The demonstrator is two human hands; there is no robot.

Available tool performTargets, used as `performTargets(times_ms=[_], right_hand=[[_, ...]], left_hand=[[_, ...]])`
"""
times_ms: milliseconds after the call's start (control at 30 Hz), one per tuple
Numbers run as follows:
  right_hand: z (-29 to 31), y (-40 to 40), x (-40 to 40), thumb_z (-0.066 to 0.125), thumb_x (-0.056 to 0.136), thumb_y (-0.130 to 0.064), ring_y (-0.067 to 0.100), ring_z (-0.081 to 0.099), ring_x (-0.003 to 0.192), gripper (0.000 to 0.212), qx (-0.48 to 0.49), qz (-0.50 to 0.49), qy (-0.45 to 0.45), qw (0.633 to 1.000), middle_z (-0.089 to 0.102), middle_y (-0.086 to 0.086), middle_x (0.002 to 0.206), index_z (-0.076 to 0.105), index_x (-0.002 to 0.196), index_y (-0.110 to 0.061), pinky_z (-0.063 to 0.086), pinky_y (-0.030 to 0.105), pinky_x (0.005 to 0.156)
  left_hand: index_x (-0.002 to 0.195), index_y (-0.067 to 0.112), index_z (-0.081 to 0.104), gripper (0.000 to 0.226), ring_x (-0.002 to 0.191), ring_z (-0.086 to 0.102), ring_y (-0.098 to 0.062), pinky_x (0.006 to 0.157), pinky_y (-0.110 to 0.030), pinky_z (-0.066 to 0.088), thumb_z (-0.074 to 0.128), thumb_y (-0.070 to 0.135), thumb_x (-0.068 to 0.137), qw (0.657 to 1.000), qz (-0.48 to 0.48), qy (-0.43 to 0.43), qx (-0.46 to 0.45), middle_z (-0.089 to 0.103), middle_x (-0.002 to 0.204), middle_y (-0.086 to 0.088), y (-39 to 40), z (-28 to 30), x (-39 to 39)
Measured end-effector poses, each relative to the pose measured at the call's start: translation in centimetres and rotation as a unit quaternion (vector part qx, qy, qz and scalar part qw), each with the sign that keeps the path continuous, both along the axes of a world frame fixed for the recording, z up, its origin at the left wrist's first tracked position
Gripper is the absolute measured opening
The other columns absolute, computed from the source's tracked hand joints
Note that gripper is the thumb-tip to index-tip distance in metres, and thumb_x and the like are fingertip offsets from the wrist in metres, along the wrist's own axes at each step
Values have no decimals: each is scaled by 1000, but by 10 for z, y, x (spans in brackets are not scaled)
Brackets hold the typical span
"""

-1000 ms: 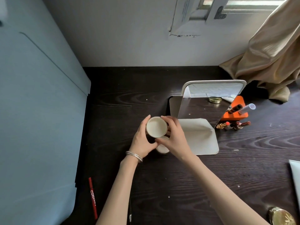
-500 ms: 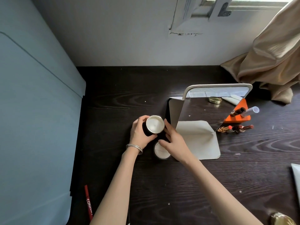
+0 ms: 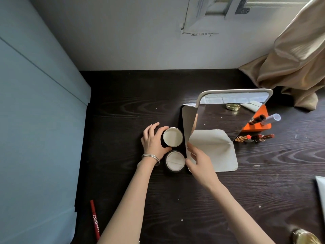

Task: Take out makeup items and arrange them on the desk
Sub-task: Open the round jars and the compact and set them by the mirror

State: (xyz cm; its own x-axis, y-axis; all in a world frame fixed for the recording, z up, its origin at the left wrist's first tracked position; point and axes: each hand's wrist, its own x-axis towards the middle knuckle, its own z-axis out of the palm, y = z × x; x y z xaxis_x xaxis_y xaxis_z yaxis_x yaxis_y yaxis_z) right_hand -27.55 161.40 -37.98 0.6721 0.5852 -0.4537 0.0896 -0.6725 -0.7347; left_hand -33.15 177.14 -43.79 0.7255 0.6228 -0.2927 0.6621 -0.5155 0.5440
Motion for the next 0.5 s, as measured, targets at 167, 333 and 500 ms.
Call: performTargets(times_ms=[167,333,500], right_hand=[[2,-1,1,49,87,0,20,46,127,54,-4,-3,6,1000,49,5,140,41,140,-9,34,23,104],[15,-7,3,51,87,1,19,44,131,57,16,-9,0,1000,45,6,144,38,141,-7,34,24,108],[33,-38,4,53,84,4,12,40,133,62,45,-37,-15,998,42,2,146,36,143,-9,31,21,108]], left_hand=[[133,40,43,73,140,12,-19,108,-42,24,77,30,69,1000,-5,7,-9,23,150,6,0,3,-2],[137,34,42,74,138,18,-22,108,-45,27,75,20,72,998,57,-1,-26,27,149,3,-2,17,-7],[109,19,64,39,118,46,-25,94,-25,28,69,11,71,979,121,-160,32,58,120,-1,-37,43,-22]])
